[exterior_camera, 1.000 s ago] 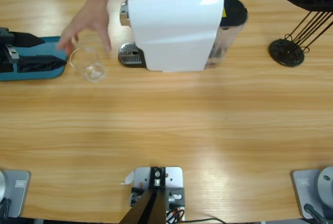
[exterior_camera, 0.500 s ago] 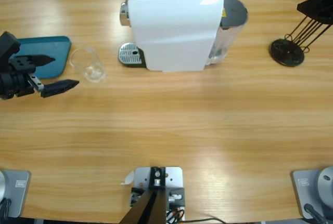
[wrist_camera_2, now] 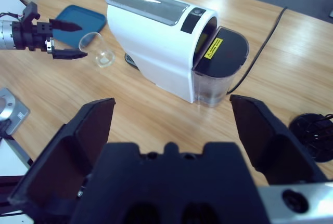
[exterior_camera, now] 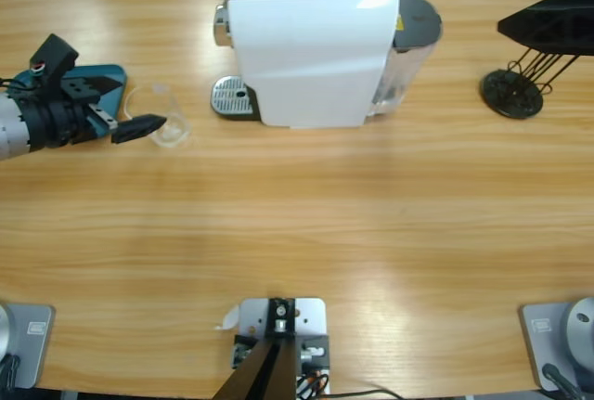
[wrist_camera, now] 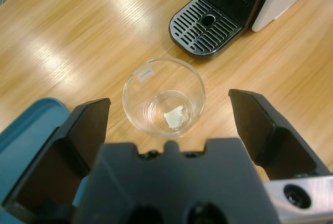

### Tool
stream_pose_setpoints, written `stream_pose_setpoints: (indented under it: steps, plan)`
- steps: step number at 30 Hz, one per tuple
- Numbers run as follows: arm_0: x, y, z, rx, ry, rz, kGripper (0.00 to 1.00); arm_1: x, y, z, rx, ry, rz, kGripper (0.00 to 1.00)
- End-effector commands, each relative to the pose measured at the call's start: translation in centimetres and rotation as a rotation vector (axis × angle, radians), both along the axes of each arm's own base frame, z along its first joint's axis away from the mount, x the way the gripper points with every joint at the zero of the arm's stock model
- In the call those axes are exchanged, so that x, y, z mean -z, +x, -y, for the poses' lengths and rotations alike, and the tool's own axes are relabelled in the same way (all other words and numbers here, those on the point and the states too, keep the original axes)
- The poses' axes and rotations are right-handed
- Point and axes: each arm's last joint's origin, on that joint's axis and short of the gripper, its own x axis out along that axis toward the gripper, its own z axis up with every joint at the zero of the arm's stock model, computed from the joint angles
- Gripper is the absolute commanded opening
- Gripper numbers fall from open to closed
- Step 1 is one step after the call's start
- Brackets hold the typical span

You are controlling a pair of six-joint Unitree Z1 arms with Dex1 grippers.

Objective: Pour coffee

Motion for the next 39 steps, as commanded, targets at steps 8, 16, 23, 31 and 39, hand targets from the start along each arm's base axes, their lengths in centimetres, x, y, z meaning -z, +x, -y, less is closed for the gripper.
stream_pose_setpoints:
  steps: [8,16,23,31,39]
  plan:
    - [2.6,0.9,0.9,-0.007,0.032,-0.044,1.0,1.0,1.1,-1.2,0.0,-0.033,-0.055,1.0]
    - [3.8,1.8,1.1,-0.042,0.018,-0.057,1.0,1.1,1.0,-1.0,0.0,-0.034,-0.058,1.0]
    - [4.7,2.3,1.0,-0.062,0.009,-0.053,0.976,1.3,0.9,-0.9,-0.004,-0.039,-0.066,1.0]
    - [5.6,2.3,1.0,-0.094,-0.008,-0.075,0.763,1.3,0.9,-1.0,-0.005,-0.04,-0.068,1.0]
    - [6.4,2.2,1.0,-0.102,-0.034,-0.068,0.396,1.3,0.9,-1.0,-0.004,-0.037,-0.068,1.0]
